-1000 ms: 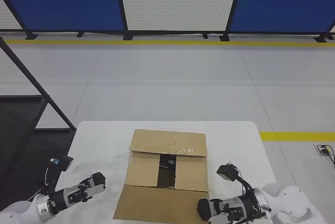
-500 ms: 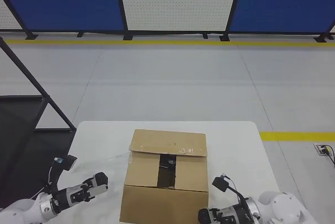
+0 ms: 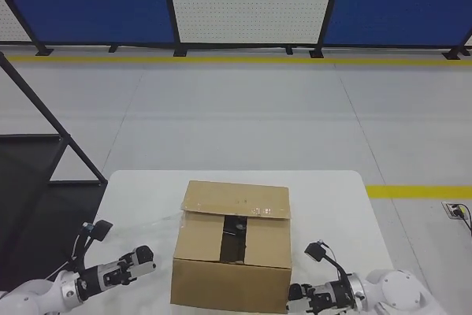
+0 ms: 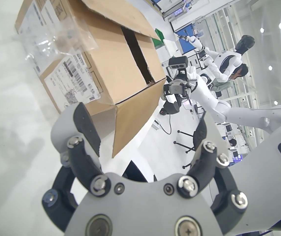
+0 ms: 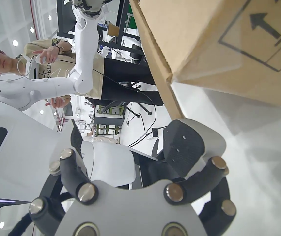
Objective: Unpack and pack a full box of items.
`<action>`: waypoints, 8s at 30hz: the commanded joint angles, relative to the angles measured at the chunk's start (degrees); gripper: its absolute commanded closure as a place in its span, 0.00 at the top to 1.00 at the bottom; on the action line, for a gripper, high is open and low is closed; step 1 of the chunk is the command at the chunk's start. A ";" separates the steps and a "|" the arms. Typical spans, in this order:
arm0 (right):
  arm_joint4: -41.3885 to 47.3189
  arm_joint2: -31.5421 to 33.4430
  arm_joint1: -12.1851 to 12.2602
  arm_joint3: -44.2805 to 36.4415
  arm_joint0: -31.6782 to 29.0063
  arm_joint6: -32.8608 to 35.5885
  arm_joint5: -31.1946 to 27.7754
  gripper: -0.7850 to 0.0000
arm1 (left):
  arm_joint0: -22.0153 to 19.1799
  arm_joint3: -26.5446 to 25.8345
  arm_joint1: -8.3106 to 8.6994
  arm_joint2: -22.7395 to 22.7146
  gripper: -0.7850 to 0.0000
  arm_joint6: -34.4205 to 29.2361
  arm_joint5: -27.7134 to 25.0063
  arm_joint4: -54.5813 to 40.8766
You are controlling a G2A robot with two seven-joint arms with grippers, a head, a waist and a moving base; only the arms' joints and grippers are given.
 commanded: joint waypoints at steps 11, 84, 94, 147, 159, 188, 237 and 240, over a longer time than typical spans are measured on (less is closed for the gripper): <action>3.60 1.48 0.82 -1.45 -0.12 -0.99 -1.11 1.00 | -0.36 0.81 0.67 1.55 1.00 -2.33 -0.22 -0.12; 5.74 10.86 2.11 -20.99 -7.06 -5.93 -5.36 1.00 | -17.56 16.07 0.10 17.76 1.00 -5.30 4.36 -9.83; 1.27 9.99 2.35 -23.65 -8.09 -6.22 -2.77 1.00 | -17.85 15.40 -0.01 19.56 1.00 -5.51 4.09 -9.83; 11.44 8.85 2.71 -21.27 -2.33 -10.62 12.63 1.00 | -11.66 11.74 2.45 7.36 1.00 -6.80 0.33 -21.87; 12.95 4.91 1.67 -17.50 1.32 -19.30 25.35 1.00 | -6.06 8.29 3.56 -1.35 1.00 -5.09 -2.14 -23.33; 17.49 -1.18 -1.68 -6.25 9.41 -42.59 44.72 1.00 | -1.30 4.14 3.37 -2.89 1.00 -6.76 1.43 -34.13; 32.63 -10.28 -11.78 3.41 25.24 -74.16 34.00 1.00 | 3.80 4.13 2.13 -6.41 1.00 -3.52 0.85 -36.24; 33.56 -12.52 -13.44 7.22 27.86 -77.43 32.79 1.00 | 4.53 4.54 2.04 -6.94 1.00 -3.25 0.54 -36.67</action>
